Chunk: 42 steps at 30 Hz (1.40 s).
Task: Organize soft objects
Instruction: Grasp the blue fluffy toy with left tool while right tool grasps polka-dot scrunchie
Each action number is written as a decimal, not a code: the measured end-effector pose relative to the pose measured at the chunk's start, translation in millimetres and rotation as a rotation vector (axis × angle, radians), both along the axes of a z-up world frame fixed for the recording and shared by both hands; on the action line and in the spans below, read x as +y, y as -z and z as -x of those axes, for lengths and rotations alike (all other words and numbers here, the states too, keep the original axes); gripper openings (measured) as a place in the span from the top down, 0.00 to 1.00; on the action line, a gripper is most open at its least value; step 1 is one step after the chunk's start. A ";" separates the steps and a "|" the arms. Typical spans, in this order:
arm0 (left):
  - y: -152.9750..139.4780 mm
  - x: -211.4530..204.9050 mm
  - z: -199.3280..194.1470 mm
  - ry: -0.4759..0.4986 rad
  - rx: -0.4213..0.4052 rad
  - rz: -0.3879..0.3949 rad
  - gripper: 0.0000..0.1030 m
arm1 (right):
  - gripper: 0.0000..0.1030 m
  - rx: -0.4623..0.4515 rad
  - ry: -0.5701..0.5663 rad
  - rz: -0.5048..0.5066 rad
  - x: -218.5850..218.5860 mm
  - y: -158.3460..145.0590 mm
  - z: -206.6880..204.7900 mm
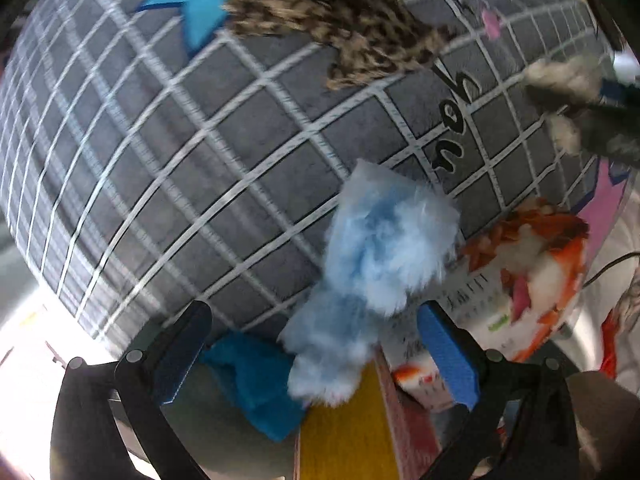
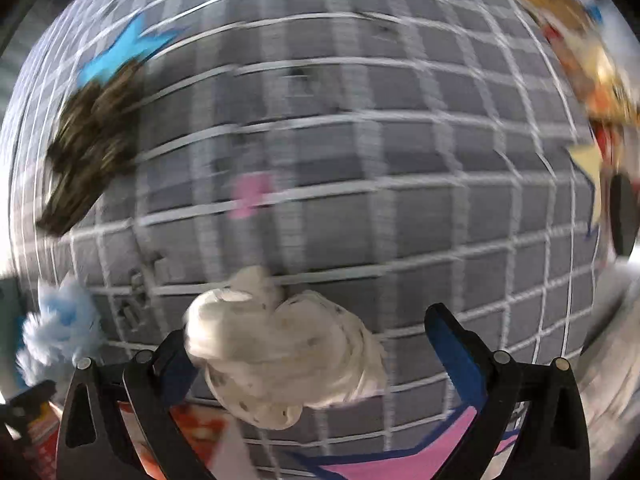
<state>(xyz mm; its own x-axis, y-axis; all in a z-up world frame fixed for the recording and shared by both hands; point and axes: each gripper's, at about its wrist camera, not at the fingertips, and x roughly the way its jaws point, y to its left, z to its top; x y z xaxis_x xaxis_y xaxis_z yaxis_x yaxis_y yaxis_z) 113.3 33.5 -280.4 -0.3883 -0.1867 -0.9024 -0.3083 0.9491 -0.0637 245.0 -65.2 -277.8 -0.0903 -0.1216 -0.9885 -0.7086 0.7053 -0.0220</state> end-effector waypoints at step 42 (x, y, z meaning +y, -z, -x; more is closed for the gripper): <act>-85.7 56.8 7.1 -0.184 -0.305 -0.189 0.76 | 0.58 0.130 -0.019 -0.263 -7.2 -77.9 6.8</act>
